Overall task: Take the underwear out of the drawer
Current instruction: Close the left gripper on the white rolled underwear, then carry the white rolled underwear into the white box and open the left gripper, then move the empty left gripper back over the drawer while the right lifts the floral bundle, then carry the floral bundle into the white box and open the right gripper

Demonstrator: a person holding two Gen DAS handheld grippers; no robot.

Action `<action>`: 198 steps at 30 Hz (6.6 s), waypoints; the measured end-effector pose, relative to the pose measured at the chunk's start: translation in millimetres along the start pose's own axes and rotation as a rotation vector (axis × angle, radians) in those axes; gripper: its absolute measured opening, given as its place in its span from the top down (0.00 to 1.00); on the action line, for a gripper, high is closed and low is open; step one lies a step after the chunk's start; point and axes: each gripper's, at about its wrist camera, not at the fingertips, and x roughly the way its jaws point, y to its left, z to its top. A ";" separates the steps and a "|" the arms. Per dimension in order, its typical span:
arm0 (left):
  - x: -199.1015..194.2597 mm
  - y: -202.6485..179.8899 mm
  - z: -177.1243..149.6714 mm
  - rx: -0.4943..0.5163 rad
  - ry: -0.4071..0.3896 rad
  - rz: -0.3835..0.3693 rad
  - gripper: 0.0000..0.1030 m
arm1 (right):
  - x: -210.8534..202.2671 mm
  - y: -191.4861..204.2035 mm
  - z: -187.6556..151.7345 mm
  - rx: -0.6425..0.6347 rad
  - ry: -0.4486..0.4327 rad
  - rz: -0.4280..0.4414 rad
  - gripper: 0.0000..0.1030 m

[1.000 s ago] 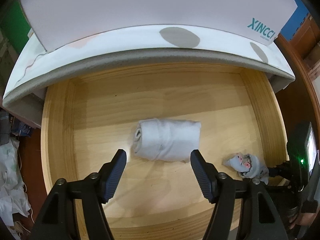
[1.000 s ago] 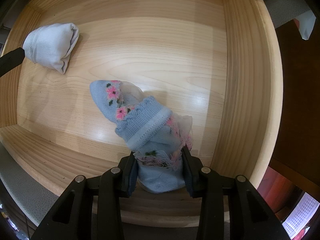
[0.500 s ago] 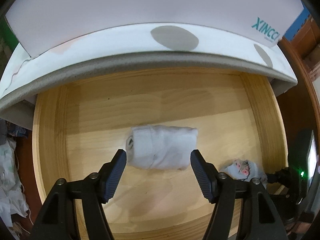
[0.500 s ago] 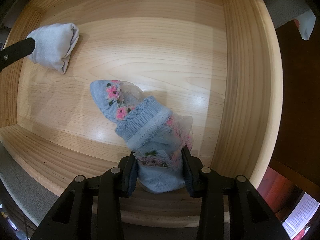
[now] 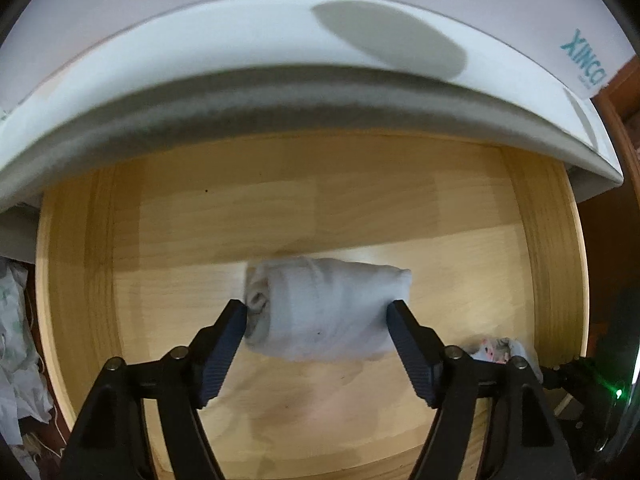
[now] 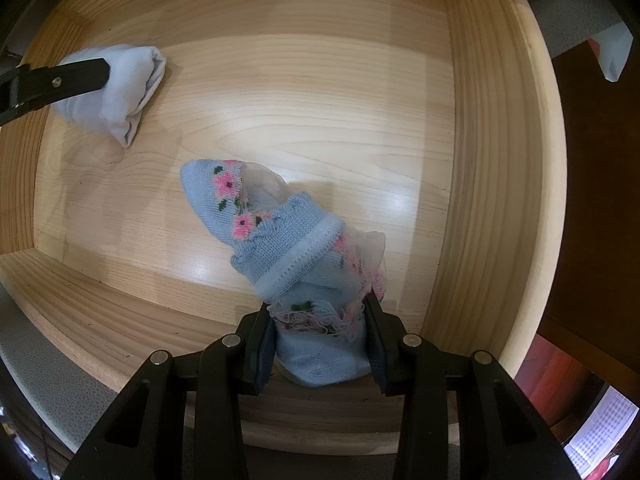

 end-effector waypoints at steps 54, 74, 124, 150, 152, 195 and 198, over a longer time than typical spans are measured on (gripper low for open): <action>-177.1 7.0 -47.6 0.048 -0.214 0.073 0.66 | -18.3 4.0 21.3 -0.007 -0.006 0.001 0.64; -312.5 10.1 84.8 0.079 -0.484 0.133 0.66 | -23.7 6.3 29.3 -0.011 -0.006 -0.001 0.64; -309.0 23.4 -30.7 0.101 -0.528 0.268 0.38 | -28.8 6.0 34.8 -0.015 -0.003 0.000 0.64; -136.0 72.9 -125.4 -0.098 -0.353 0.354 0.38 | -40.8 9.6 33.6 -0.025 -0.036 -0.009 0.66; -130.9 78.2 -127.6 -0.113 -0.349 0.358 0.38 | -43.1 8.4 31.4 -0.018 -0.050 -0.008 0.67; -118.3 77.8 -132.8 -0.123 -0.355 0.374 0.38 | -348.4 4.6 64.5 -0.036 -0.583 0.028 0.72; -117.7 77.9 -133.0 -0.130 -0.355 0.374 0.38 | -362.8 15.6 88.0 -0.043 -0.607 0.013 0.72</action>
